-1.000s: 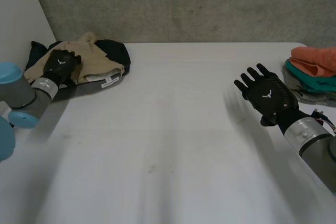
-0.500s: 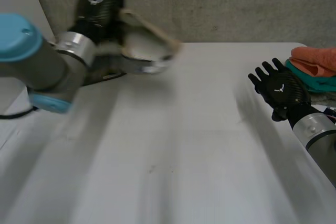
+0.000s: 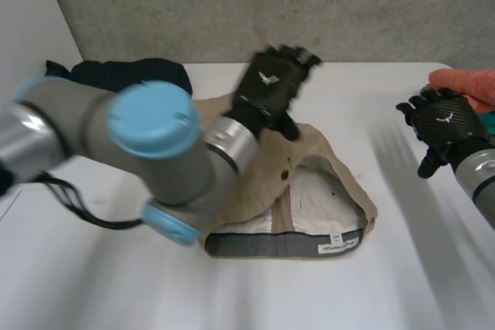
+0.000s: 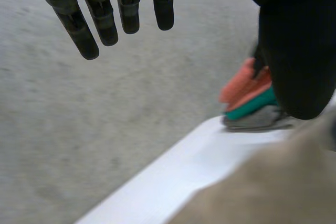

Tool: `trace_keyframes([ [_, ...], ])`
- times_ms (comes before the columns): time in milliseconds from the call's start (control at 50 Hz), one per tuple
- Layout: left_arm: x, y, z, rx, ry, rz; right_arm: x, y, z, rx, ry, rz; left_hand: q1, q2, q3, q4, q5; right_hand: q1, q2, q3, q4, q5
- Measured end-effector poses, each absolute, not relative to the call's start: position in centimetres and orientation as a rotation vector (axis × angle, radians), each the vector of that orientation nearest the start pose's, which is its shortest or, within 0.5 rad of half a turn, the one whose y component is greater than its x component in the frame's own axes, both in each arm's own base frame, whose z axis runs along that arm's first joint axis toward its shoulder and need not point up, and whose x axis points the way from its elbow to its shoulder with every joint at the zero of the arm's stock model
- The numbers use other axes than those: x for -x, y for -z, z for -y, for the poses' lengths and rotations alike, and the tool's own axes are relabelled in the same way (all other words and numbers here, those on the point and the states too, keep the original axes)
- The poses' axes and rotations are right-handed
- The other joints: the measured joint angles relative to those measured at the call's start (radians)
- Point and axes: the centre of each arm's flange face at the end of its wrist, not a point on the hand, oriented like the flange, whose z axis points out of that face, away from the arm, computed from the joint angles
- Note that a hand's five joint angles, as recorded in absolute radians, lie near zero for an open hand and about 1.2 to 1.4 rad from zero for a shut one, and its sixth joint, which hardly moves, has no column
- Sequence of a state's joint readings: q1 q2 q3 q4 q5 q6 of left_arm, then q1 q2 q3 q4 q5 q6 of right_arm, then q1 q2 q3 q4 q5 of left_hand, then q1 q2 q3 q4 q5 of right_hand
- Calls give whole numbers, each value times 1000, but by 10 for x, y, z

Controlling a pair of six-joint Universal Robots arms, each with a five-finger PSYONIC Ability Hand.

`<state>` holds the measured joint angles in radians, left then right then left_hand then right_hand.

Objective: Fold the laundry.

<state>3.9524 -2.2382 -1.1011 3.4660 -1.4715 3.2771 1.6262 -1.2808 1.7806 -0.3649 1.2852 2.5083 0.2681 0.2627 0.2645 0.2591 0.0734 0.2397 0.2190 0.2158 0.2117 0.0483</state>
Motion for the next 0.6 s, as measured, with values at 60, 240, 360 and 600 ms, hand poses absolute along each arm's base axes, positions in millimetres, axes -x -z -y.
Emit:
trace_keyframes([
  [60, 393, -250, 250, 837, -1972, 1587, -174, -194, 318, 1004, 2022, -2294, 0, 0, 0, 0, 0, 0, 0, 0, 0, 0],
  [240, 318, -262, 301, 873, -2108, 1764, -186, -193, 280, 789, 1556, -2427, 0, 0, 0, 0, 0, 0, 0, 0, 0, 0],
  [360, 287, -227, 343, 1022, -2040, 1867, -208, -176, 255, 766, 1473, -2390, 0, 0, 0, 0, 0, 0, 0, 0, 0, 0],
  [600, 279, -191, 359, 1128, -1956, 1901, -224, -164, 291, 816, 1934, -2338, 0, 0, 0, 0, 0, 803, 957, 966, 978, 930],
])
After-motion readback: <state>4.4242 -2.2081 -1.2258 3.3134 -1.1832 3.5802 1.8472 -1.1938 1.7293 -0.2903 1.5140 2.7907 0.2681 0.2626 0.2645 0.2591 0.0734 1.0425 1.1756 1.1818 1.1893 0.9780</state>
